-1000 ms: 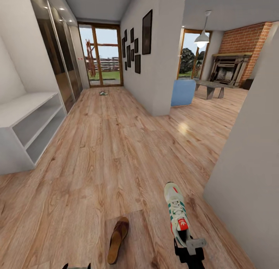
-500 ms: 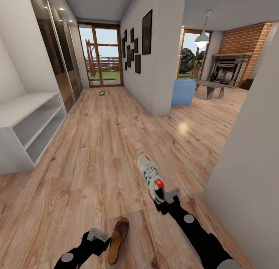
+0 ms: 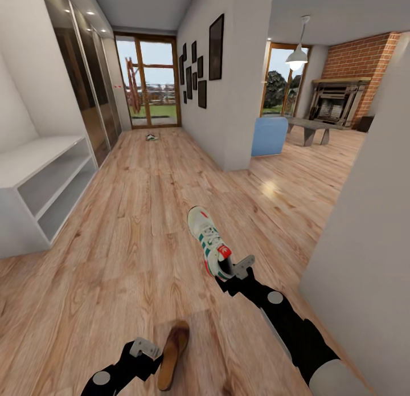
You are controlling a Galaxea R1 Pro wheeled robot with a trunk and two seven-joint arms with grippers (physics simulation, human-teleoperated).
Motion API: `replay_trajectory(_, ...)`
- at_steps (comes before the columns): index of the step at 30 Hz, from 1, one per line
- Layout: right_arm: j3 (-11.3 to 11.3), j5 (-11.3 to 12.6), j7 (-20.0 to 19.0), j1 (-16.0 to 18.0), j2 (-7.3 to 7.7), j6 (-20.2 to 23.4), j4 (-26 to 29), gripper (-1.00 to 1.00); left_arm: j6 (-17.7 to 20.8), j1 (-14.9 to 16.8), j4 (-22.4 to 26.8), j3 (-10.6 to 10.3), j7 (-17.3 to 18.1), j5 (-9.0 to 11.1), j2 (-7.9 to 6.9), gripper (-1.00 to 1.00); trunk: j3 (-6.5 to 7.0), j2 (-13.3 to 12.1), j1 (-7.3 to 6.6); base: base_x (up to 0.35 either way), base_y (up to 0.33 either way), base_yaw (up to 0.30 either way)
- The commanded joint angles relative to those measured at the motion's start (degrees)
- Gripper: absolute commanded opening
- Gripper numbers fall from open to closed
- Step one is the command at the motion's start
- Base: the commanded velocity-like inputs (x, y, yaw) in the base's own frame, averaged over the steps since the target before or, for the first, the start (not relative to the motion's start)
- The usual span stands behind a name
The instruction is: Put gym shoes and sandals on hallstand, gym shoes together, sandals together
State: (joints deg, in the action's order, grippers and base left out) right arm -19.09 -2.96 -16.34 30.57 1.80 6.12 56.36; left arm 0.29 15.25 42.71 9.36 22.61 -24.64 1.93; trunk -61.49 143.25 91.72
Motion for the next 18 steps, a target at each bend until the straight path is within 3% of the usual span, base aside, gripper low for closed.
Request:
replay_trajectory(1, -0.1, -0.3, 0.0, 0.0, 0.09, 0.3, 0.1, -1.0, 0.0, 0.1, 0.1, 0.5, 0.5, -0.5, 0.1, 1.0, -0.05, 0.0, 0.0, 0.212, 0.0, 0.0)
replay_trajectory(7, -0.1, -0.4, -0.1, 0.0, 0.21, 0.3, 0.0, -1.0, -0.2, 0.1, 0.0, 0.7, 0.4, -0.5, 0.12, 1.0, -0.05, 0.0, 0.0, 0.121, 0.0, -0.029)
replay_trajectory(18, -0.1, -0.5, -0.1, 0.0, 0.36, 0.3, 0.0, -1.0, -0.2, 0.3, 0.1, 0.7, 0.3, -0.6, 0.18, 1.0, -0.05, 0.0, 0.0, 0.01, 0.0, -0.183)
